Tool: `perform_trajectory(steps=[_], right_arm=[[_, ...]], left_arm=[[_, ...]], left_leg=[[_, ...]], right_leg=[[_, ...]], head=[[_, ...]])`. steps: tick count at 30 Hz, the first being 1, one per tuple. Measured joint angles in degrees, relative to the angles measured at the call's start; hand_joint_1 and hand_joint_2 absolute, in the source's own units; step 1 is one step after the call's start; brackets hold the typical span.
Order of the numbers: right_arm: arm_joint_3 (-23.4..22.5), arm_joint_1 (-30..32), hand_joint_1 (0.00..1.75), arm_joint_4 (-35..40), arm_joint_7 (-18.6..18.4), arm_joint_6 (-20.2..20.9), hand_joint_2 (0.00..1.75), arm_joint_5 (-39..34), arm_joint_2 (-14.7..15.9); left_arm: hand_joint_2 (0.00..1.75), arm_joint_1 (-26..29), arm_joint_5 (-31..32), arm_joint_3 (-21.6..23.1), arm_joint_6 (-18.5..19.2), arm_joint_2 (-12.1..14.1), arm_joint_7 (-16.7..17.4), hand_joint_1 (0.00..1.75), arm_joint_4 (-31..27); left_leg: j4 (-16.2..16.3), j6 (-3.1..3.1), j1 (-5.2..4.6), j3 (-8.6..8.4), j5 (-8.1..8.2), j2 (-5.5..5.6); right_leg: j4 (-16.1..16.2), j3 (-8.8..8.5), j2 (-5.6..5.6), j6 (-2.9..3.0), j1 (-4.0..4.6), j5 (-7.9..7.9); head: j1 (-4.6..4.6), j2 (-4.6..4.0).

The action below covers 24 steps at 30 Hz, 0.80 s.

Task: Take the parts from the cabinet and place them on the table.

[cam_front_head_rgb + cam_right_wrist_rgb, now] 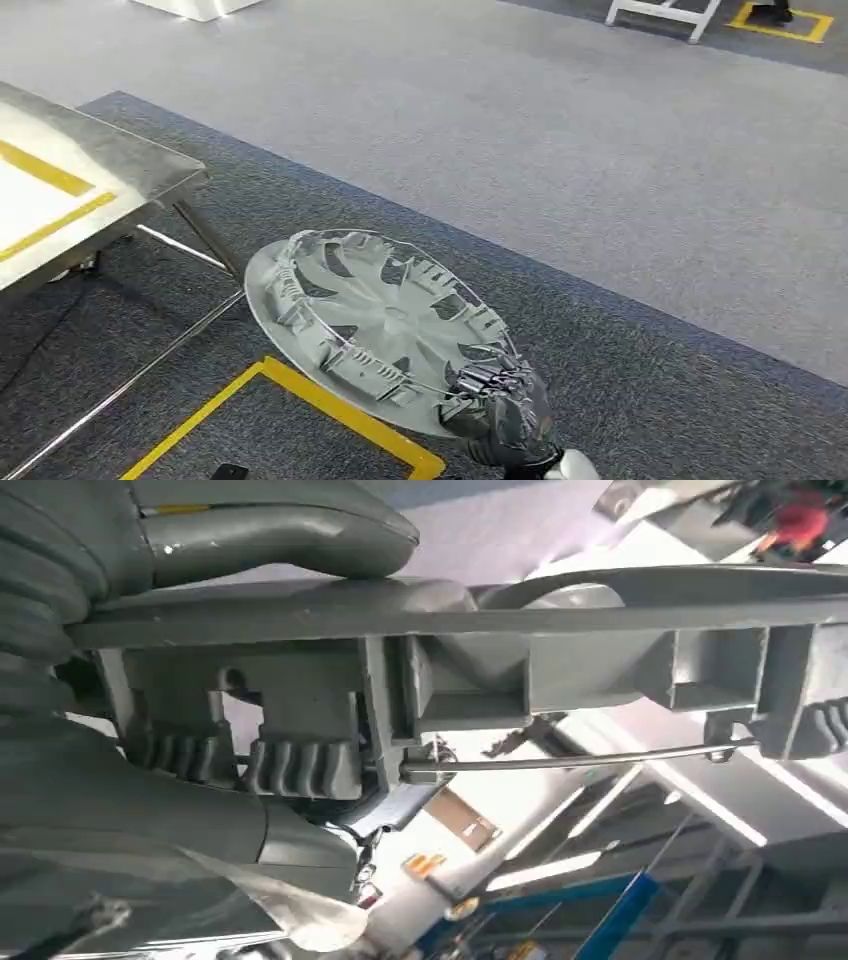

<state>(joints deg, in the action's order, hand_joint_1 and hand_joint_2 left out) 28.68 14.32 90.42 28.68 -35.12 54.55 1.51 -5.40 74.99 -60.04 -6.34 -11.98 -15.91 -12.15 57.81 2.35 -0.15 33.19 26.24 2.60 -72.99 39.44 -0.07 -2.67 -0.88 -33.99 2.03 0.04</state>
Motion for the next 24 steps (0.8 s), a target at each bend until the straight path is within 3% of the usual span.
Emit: perform_trajectory(steps=[1,2,3,4,7,8,9,10,12,13,14,15,17,18,19,22,23,24], right_arm=[[0.0,0.0,1.75,0.0,-0.1,0.0,1.75,0.0,0.0],[0.0,-0.1,1.75,0.0,-0.1,0.0,1.75,0.0,0.0],[0.0,-0.2,1.75,0.0,-0.1,0.0,1.75,0.0,0.0],[0.1,-0.2,1.75,-0.1,0.0,0.0,1.75,0.0,0.0],[0.1,-0.1,1.75,-0.2,0.3,0.0,1.75,0.0,0.0],[0.2,-0.1,1.75,-0.2,0.4,0.0,1.75,0.0,0.0],[0.2,-0.1,1.75,-0.2,0.4,0.0,1.75,0.0,0.0],[0.2,-0.1,1.75,-0.1,0.5,0.0,1.75,0.0,-0.1],[0.1,0.0,1.75,-0.2,0.7,0.0,1.75,0.2,-0.1],[0.1,0.0,1.75,-0.2,0.7,0.0,1.75,0.2,-0.1],[0.1,0.0,1.75,-0.2,0.9,0.0,1.75,0.3,-0.1],[0.0,0.2,1.75,-0.1,1.1,0.0,1.75,0.4,-0.1],[-0.1,0.3,1.75,0.0,1.5,0.0,1.75,0.6,-0.1],[-0.1,0.4,1.75,0.2,1.6,0.0,1.75,0.6,-0.1],[-0.1,0.5,1.75,0.2,1.7,0.0,1.75,0.6,-0.1],[-0.2,0.5,1.75,0.4,1.7,0.0,1.75,0.6,-0.1],[-0.3,0.5,1.75,0.4,1.7,0.0,1.75,0.6,-0.1],[-0.3,0.5,1.75,0.5,1.7,0.0,1.75,0.6,-0.1]], left_arm=[[0.00,0.0,0.1,0.0,0.0,0.0,0.0,0.00,0.0],[0.00,0.0,0.2,0.0,0.0,0.0,0.0,0.00,0.0],[0.00,0.0,0.3,0.0,0.0,0.0,0.0,0.00,0.0],[0.00,-0.1,0.4,0.0,0.0,0.0,0.0,0.00,0.0],[0.00,0.3,0.7,0.0,-0.2,0.0,0.0,0.00,0.0],[0.00,0.3,0.8,0.0,-0.3,0.2,0.0,0.00,0.0],[0.00,0.4,0.9,0.0,-0.3,0.1,0.0,0.00,0.0],[0.00,0.2,1.0,0.0,-0.4,0.1,0.0,0.00,0.0],[0.00,0.0,1.0,0.0,-0.4,0.1,0.0,0.00,0.0],[0.00,0.0,1.1,0.0,-0.4,0.1,0.0,0.00,0.0],[0.00,0.1,1.1,0.0,-0.4,0.0,0.0,0.00,0.0],[0.00,0.2,1.2,0.0,-0.5,0.0,0.0,0.00,0.0],[0.00,0.2,1.2,0.0,-0.5,0.0,0.1,0.00,0.0],[0.00,0.2,1.3,0.0,-0.5,0.0,0.1,0.00,0.0],[0.00,0.0,1.4,0.1,-0.5,0.0,0.1,0.00,0.0],[0.00,0.1,1.5,0.1,-0.5,0.0,0.1,0.00,0.0],[0.00,0.1,1.5,0.1,-0.5,0.0,0.1,0.00,0.0],[0.00,0.3,1.5,0.1,-0.5,-0.1,0.1,0.00,0.0]], left_leg=[[0.2,-0.22,0.15,-0.06,0.15,0.81],[0.5,-0.60,0.32,-0.09,0.40,1.54],[0.9,-1.03,0.35,0.14,0.69,2.08],[1.8,-1.44,0.08,0.70,1.03,2.86],[1.3,-2.25,0.52,1.08,0.57,4.17],[1.6,-2.46,0.57,1.11,0.87,4.27],[2.6,-2.76,0.24,1.40,1.67,1.49],[5.6,-3.10,0.29,2.72,3.59,-0.56],[15.0,-3.42,0.51,7.10,7.94,-1.81],[18.4,-3.50,0.56,8.75,8.91,-1.86],[18.9,-3.55,0.61,9.08,8.43,-1.87],[17.2,-3.49,0.63,8.21,6.80,-1.95],[8.1,-3.01,0.54,3.70,1.61,-3.10],[3.0,-2.55,0.22,1.30,0.04,-5.59],[2.2,-2.24,-0.66,0.83,0.92,-7.51],[2.0,-1.53,-0.70,1.32,1.14,-5.80],[1.4,-1.04,-0.47,1.09,0.92,-5.08],[1.1,-0.63,-0.12,0.70,0.67,-4.54]], right_leg=[[4.4,-1.76,0.22,-0.08,-0.16,2.93],[9.4,-3.85,1.13,-0.19,-0.43,5.60],[12.4,-5.08,3.71,-0.45,-0.90,5.94],[13.9,-6.21,4.36,-0.13,-0.98,5.16],[13.4,-6.19,2.86,0.86,-0.42,5.21],[13.8,-6.44,2.18,1.25,-0.90,5.41],[13.9,-6.67,1.69,1.49,-0.76,5.36],[14.0,-6.83,0.99,1.82,-0.71,5.25],[14.0,-6.99,-0.56,2.12,-0.49,5.01],[13.9,-7.05,-1.29,2.16,-0.46,4.86],[13.9,-7.19,-1.87,2.12,-0.46,4.74],[13.9,-7.39,-2.50,2.07,-0.45,4.57],[13.9,-8.11,-3.65,1.92,-0.41,4.15],[14.0,-8.47,-4.22,1.68,-0.34,3.87],[13.8,-8.51,-4.62,1.22,0.19,3.58],[14.4,-8.89,-6.37,0.49,0.21,3.42],[14.5,-9.34,-6.95,-0.02,0.24,3.18],[13.8,-8.88,-5.21,-0.36,0.00,2.42]], head=[[-0.04,0.00],[0.00,0.00],[0.04,0.00],[-0.02,0.00],[-0.09,0.00],[-0.04,0.00],[-0.30,0.00],[-0.68,0.00],[-0.63,0.00],[-0.63,0.00],[-0.66,0.00],[-0.63,0.00],[-0.63,0.00],[-0.63,0.00],[-0.68,0.00],[-0.44,0.00],[-0.52,0.00],[-0.33,0.00]])
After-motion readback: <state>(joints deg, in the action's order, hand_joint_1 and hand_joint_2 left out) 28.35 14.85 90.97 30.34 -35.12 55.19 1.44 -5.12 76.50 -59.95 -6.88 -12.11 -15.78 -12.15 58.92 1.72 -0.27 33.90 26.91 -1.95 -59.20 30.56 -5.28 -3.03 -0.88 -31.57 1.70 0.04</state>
